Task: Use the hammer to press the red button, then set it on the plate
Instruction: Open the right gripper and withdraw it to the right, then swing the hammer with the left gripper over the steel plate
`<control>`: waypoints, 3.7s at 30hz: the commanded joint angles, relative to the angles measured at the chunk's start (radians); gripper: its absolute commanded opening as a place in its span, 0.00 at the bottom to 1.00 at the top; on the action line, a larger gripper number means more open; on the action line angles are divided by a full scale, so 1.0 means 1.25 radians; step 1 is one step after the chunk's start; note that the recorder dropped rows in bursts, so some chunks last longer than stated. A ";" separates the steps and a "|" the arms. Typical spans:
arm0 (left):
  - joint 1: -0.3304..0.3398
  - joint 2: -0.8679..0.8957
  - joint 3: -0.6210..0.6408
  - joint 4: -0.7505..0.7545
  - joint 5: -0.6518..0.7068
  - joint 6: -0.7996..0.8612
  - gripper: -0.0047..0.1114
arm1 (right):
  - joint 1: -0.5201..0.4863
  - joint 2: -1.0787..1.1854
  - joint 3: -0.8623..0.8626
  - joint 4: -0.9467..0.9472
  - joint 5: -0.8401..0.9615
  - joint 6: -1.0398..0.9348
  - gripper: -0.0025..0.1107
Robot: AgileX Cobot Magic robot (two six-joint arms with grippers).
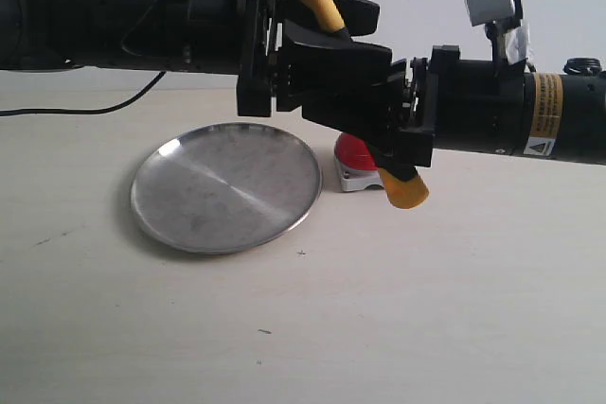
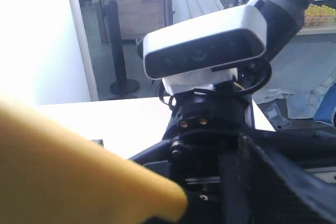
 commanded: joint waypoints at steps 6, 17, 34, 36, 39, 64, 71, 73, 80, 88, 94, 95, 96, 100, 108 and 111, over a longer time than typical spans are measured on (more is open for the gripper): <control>0.001 -0.006 -0.006 -0.012 0.017 0.008 0.41 | -0.058 -0.008 -0.026 0.020 -0.036 0.069 0.02; 0.001 -0.006 -0.006 -0.012 0.017 0.008 0.36 | -0.071 -0.008 -0.111 -0.044 -0.036 0.227 0.02; 0.002 -0.006 -0.010 -0.012 0.017 0.003 0.04 | -0.071 -0.008 -0.178 -0.104 -0.036 0.398 0.44; 0.005 -0.006 -0.010 -0.012 0.017 -0.009 0.04 | -0.071 -0.008 -0.178 -0.104 -0.036 0.398 0.57; 0.008 -0.006 -0.010 -0.012 0.017 -0.035 0.04 | -0.075 -0.010 -0.178 -0.104 -0.036 0.395 0.71; 0.084 -0.006 -0.010 0.212 -0.223 -0.220 0.04 | -0.223 -0.010 -0.177 -0.214 -0.036 0.387 0.67; 0.084 -0.006 -0.010 0.323 -0.331 -0.290 0.04 | -0.223 -0.010 -0.177 -0.257 -0.036 0.387 0.67; 0.084 -0.006 -0.010 0.370 -0.354 -0.316 0.04 | -0.223 -0.010 -0.177 -0.260 -0.036 0.382 0.67; 0.083 -0.006 -0.010 0.448 -0.330 -0.366 0.04 | -0.223 -0.010 -0.177 -0.268 -0.036 0.380 0.67; 0.071 -0.050 -0.010 0.687 -0.339 -0.503 0.04 | -0.223 -0.010 -0.177 -0.268 -0.036 0.380 0.67; 0.039 -0.067 -0.010 0.704 -0.354 -0.541 0.04 | -0.223 -0.010 -0.177 -0.261 -0.036 0.380 0.67; 0.025 -0.069 -0.010 0.704 -0.349 -0.529 0.04 | -0.223 -0.010 -0.177 -0.261 -0.036 0.380 0.67; 0.014 -0.069 -0.010 0.704 -0.338 -0.507 0.04 | -0.223 -0.010 -0.177 -0.261 -0.036 0.380 0.67; -0.020 -0.059 -0.010 0.702 -0.279 -0.408 0.04 | -0.223 -0.010 -0.177 -0.261 -0.036 0.380 0.67; -0.020 -0.042 -0.010 0.728 -0.300 -0.423 0.04 | -0.223 -0.010 -0.177 -0.260 -0.036 0.380 0.67; -0.020 -0.042 -0.010 0.728 -0.300 -0.423 0.04 | -0.223 -0.010 -0.177 -0.250 -0.036 0.380 0.67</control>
